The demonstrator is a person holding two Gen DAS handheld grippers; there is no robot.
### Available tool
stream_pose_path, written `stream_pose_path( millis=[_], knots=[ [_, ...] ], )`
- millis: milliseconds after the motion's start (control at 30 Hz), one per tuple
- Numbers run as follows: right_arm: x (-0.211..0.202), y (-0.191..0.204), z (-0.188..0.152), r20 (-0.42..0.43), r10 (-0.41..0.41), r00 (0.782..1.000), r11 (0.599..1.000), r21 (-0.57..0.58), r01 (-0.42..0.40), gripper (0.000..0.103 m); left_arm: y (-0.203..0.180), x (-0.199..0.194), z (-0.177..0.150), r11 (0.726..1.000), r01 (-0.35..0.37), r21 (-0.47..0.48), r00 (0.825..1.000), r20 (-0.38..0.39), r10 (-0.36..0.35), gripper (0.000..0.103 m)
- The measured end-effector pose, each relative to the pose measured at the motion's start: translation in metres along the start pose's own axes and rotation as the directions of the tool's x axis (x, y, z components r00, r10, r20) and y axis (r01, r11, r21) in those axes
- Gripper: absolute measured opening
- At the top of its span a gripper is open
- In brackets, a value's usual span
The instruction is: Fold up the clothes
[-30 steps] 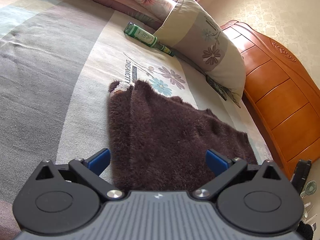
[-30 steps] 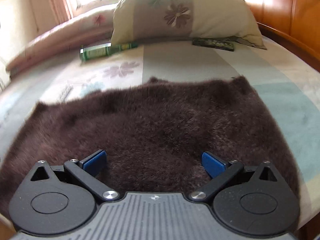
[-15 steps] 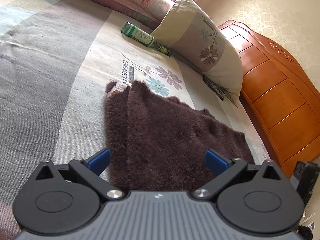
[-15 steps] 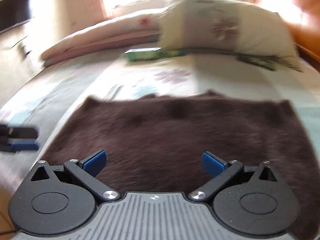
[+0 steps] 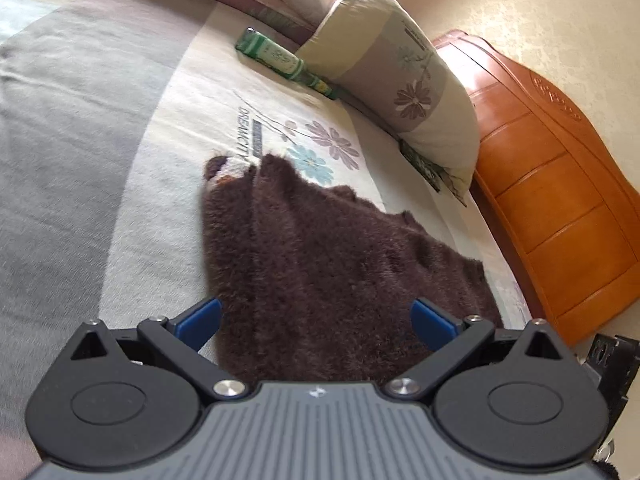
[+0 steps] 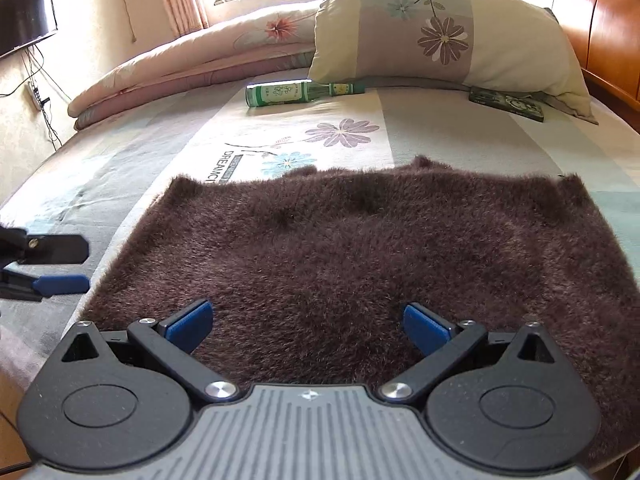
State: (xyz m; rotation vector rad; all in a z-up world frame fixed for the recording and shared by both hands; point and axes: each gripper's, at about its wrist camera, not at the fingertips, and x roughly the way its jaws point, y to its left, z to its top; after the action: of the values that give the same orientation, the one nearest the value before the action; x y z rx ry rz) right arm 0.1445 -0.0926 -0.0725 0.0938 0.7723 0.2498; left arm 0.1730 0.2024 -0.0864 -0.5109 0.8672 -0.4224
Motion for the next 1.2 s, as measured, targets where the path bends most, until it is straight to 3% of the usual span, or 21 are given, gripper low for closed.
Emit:
stream_pose_path(
  millis=[167,467,600,800,1067,1167,1200],
  knots=[
    [-0.009,0.004,0.002,0.012,0.020,1.000,1.000,-0.004,-0.020,0.103,0.004,0.014,0.009,0.999,0.025,0.023,0.998,-0.058,-0.024,0.101],
    [-0.008,0.008,-0.003,-0.010,0.104,0.995,0.994,0.017,-0.104,0.103,0.045,0.026,0.004,0.985,0.102,-0.138,0.981,-0.153,-0.123,0.101],
    [-0.005,0.011,-0.005,-0.019,0.113,0.993,0.994,0.005,-0.113,0.103,0.060,0.032,0.011,0.965,0.167,-0.203,0.968,-0.150,-0.199,0.101],
    [-0.011,0.013,-0.003,0.026,0.112,0.993,0.994,-0.015,-0.111,0.103,0.068,0.062,0.044,0.949,0.232,-0.212,0.941,-0.197,-0.274,0.101],
    [-0.011,0.011,-0.002,0.042,0.092,0.995,0.996,-0.006,-0.091,0.103,0.073,0.096,0.084,0.938,0.271,-0.214,0.909,-0.264,-0.323,0.101],
    [-0.009,0.010,-0.003,0.040,0.090,0.995,0.996,0.004,-0.090,0.103,0.071,0.095,0.081,0.929,0.303,-0.213,0.890,-0.285,-0.356,0.100],
    [-0.009,0.010,-0.003,0.040,0.089,0.995,0.996,0.007,-0.089,0.103,0.069,0.094,0.077,0.922,0.325,-0.209,0.871,-0.313,-0.378,0.100]
  ],
)
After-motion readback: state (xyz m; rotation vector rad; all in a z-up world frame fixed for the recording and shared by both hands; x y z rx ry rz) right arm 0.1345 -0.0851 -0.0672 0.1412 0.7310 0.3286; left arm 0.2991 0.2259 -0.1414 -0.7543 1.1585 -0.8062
